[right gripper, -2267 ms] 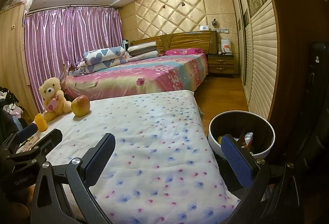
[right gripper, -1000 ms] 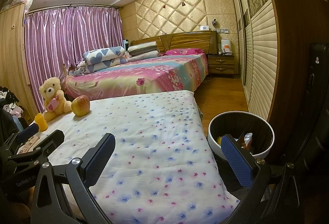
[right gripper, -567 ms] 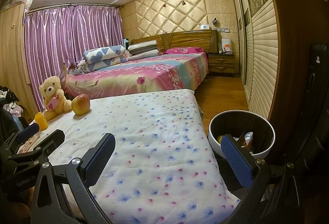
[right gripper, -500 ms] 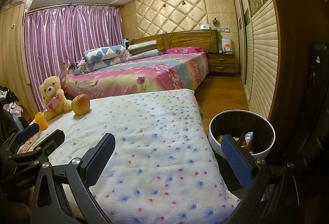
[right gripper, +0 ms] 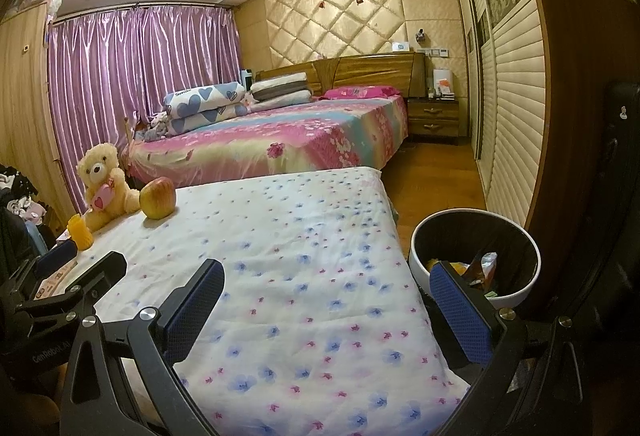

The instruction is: Collect trash

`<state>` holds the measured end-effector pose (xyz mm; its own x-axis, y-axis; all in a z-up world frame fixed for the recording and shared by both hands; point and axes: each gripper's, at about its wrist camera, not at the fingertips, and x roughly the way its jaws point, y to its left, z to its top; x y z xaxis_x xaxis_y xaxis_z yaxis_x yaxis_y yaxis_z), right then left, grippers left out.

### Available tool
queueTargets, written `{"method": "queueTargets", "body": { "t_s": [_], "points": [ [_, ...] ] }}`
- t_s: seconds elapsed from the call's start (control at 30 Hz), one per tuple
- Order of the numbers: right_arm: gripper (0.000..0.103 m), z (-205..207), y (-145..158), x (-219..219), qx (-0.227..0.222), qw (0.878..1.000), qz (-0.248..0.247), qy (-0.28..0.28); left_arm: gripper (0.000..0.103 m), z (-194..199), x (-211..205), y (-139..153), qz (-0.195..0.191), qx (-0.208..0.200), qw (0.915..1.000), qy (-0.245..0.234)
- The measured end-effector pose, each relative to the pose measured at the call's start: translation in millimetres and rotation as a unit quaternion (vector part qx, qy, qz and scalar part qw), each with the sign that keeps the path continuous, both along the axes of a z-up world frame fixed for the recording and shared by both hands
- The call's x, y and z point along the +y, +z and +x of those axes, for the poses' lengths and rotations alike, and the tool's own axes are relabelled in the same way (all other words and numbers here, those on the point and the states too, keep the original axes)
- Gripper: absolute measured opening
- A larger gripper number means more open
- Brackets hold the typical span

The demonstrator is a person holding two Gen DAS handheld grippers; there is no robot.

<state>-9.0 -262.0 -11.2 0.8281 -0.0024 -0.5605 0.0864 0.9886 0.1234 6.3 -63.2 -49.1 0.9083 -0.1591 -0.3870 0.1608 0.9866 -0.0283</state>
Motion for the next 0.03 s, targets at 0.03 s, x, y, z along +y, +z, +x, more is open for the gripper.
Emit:
{"method": "queueTargets", "body": {
  "t_s": [0.03],
  "points": [
    [0.103,1.7,-0.2,0.1,0.003,1.0,0.0,0.001,0.103,1.7,1.0,-0.4,-0.001,0.003,1.0,0.001]
  ]
}}
